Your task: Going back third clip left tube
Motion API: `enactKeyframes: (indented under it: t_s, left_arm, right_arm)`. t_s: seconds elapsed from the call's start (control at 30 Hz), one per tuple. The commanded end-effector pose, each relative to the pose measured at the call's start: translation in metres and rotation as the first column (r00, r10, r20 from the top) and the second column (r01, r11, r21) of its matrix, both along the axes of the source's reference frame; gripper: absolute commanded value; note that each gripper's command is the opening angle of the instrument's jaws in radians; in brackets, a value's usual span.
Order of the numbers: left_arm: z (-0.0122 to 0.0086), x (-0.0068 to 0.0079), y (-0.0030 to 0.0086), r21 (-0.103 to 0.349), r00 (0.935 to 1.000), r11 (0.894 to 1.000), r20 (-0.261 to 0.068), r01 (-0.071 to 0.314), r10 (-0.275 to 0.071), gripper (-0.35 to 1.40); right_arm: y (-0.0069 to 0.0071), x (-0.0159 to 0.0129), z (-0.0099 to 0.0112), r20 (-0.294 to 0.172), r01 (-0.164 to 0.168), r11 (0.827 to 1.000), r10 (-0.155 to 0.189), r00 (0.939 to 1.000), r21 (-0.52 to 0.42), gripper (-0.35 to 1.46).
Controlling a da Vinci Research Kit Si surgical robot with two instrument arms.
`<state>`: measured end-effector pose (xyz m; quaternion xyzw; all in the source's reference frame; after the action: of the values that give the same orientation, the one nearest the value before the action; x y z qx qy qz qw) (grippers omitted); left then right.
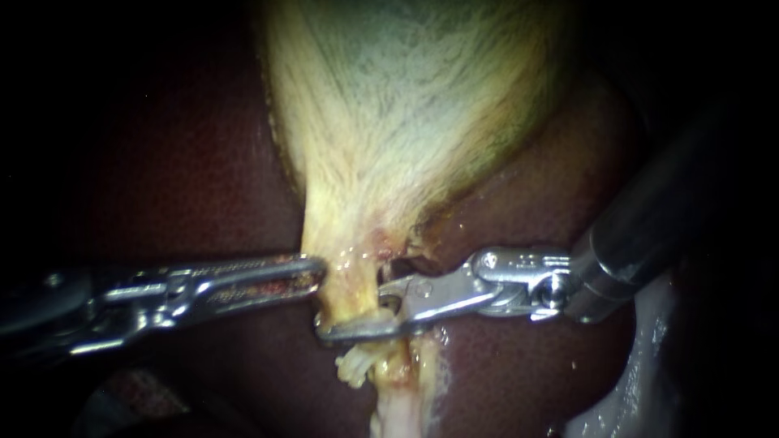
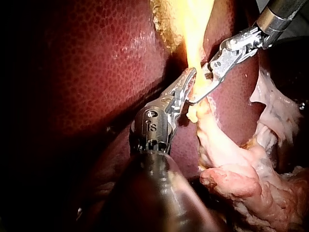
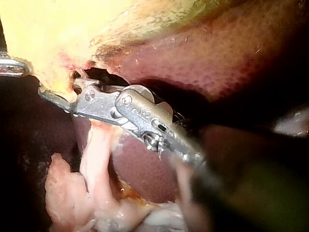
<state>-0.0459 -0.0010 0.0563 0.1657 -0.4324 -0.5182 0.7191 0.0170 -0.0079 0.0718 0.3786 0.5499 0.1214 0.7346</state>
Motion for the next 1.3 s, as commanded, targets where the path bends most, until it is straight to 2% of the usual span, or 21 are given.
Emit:
enactKeyframes:
  t_s: [0.03, 0.07, 0.2, 0.23, 0.33, 0.5, 0.8, 1.13, 1.3]
  left_arm:
    - [0.0, 0.0, 0.0, 0.0, 1.0, 1.0, 0.0, 0.0, 0.0, -0.35]
    - [0.0, 0.0, 0.0, 0.0, 1.0, 1.0, 0.0, 0.0, 0.0, -0.35]
    - [0.0, 0.0, 0.0, 0.0, 1.0, 1.0, 0.0, 0.0, 0.0, -0.35]
    - [0.0, 0.0, 0.0, 0.0, 1.0, 1.0, 0.0, 0.0, 0.0, -0.35]
    - [0.0, 0.0, 0.0, 0.0, 1.0, 1.0, 0.0, 0.0, 0.0, -0.35]
    - [0.0, 0.0002, 0.0, 0.0, 1.0, 1.0, 0.001, -0.001, 0.001, -0.35]
    - [-0.0001, 0.0003, -0.0001, 0.0, 1.0, 1.0, 0.001, -0.002, 0.002, -0.35]
    - [-0.0001, 0.0005, -0.0001, 0.0, 1.0, 1.0, 0.002, -0.002, 0.002, -0.35]
    - [-0.0001, 0.0005, -0.0001, 0.0, 1.0, 1.0, 0.002, -0.003, 0.003, -0.35]
  right_arm:
    - [0.0, 0.0, 0.0, 0.0, 0.001, 1.0, -0.001, 1.0, -0.002, -0.35]
    - [-0.0001, 0.0001, 0.0001, 0.0, 0.001, 1.0, -0.001, 1.0, -0.003, -0.34]
    - [-0.0007, 0.0003, 0.0007, 0.001, 0.001, 1.0, -0.001, 1.0, -0.008, 0.09]
    - [-0.0009, 0.0004, 0.001, 0.001, 0.001, 1.0, -0.001, 1.0, -0.01, 0.27]
    - [-0.0012, 0.0005, 0.0018, 0.002, 0.002, 1.0, -0.001, 1.0, -0.014, 0.43]
    - [-0.0013, -0.0003, 0.0028, -0.008, 0.007, 0.999, -0.007, 0.9999, -0.04, 0.51]
    - [-0.0008, -0.0038, 0.0036, -0.009, -0.014, 0.997, 0.013, 0.9999, -0.073, 0.53]
    - [-0.0004, -0.0073, 0.0026, -0.005, -0.032, 0.996, 0.032, 0.9995, -0.082, 0.56]
    - [0.0005, -0.009, 0.0015, -0.007, -0.049, 0.993, 0.048, 0.9988, -0.106, 0.57]
